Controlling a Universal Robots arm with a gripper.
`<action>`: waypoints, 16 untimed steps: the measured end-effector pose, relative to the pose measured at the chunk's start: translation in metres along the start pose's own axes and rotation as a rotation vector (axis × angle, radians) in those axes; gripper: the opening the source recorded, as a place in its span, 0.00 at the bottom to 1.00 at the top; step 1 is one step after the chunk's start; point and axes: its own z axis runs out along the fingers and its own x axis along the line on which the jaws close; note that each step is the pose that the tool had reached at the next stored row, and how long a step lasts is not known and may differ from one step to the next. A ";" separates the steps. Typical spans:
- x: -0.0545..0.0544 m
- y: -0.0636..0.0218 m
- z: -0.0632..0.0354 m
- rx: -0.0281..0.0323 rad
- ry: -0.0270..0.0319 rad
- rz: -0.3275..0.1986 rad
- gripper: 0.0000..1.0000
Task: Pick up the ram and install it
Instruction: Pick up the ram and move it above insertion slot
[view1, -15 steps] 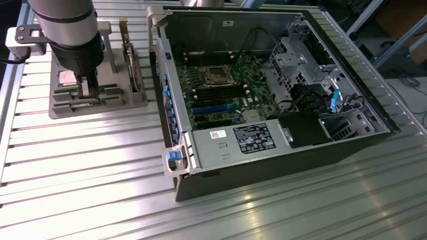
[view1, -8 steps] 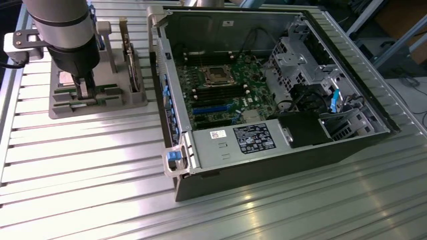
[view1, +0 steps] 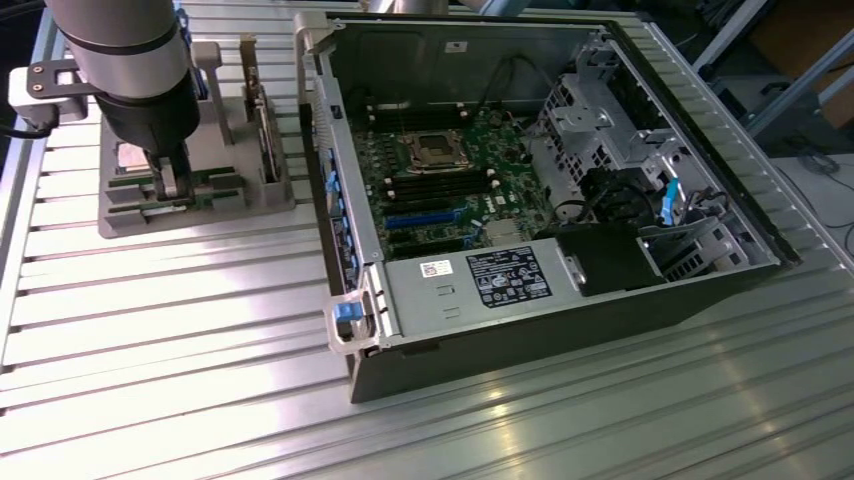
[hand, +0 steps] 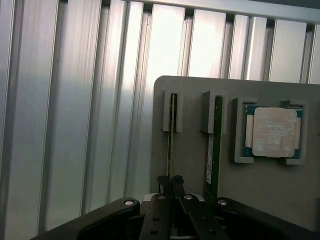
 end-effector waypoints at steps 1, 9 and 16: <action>0.000 0.0000 0.0000 0.0000 0.0000 0.000 0.12; 0.000 0.0002 -0.0050 -0.0001 0.0021 0.000 0.12; 0.000 0.0004 -0.0078 0.0001 0.0021 0.000 0.12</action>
